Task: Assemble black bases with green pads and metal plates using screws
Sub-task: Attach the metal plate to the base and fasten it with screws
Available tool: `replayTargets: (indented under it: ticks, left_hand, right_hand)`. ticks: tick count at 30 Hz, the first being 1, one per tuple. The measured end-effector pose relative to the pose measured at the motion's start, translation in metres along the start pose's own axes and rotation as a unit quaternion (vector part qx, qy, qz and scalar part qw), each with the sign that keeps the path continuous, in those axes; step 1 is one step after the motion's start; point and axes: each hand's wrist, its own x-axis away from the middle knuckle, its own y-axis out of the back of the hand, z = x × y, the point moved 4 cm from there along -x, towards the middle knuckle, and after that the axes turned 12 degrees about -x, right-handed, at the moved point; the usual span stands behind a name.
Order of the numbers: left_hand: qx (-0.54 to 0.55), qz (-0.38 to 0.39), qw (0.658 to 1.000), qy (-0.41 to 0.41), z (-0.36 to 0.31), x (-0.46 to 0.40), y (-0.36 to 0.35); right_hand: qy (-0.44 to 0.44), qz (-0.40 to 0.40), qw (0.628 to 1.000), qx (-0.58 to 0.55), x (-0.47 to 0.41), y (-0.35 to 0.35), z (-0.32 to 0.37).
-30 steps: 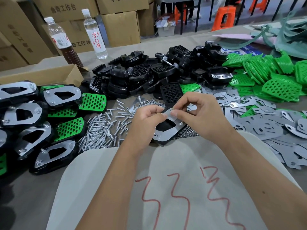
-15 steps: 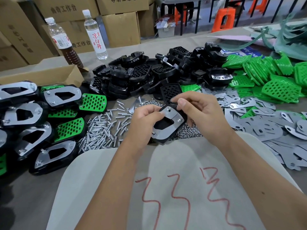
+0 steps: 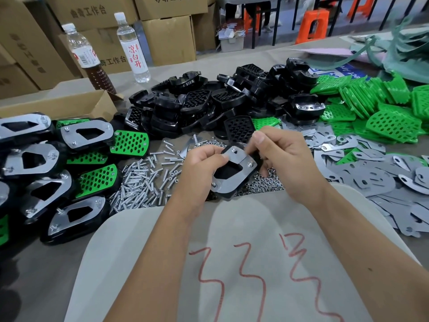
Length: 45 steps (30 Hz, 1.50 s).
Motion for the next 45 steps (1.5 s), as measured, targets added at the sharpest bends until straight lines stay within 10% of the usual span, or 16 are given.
replayTargets:
  ticks: [12, 25, 39, 45]
  left_hand:
    - [-0.033, -0.012, 0.999, -0.016, -0.002, 0.002, -0.001]
    - [-0.165, -0.109, 0.976, -0.096, -0.024, 0.01, -0.012]
    - [-0.273, -0.176, 0.921, -0.214, -0.034, 0.018, -0.024]
    - [-0.319, -0.238, 0.895, -0.2, -0.028, 0.016, -0.018]
  right_hand:
    - [0.05, 0.025, 0.993, 0.1, 0.001, -0.006, 0.001]
    - [0.183, -0.02, 0.893, 0.411, -0.003, -0.013, 0.005]
    - [0.099, -0.137, 0.947, 0.274, -0.001, -0.013, 0.016]
    - [0.092, -0.057, 0.954, 0.281, 0.0, -0.017, 0.011]
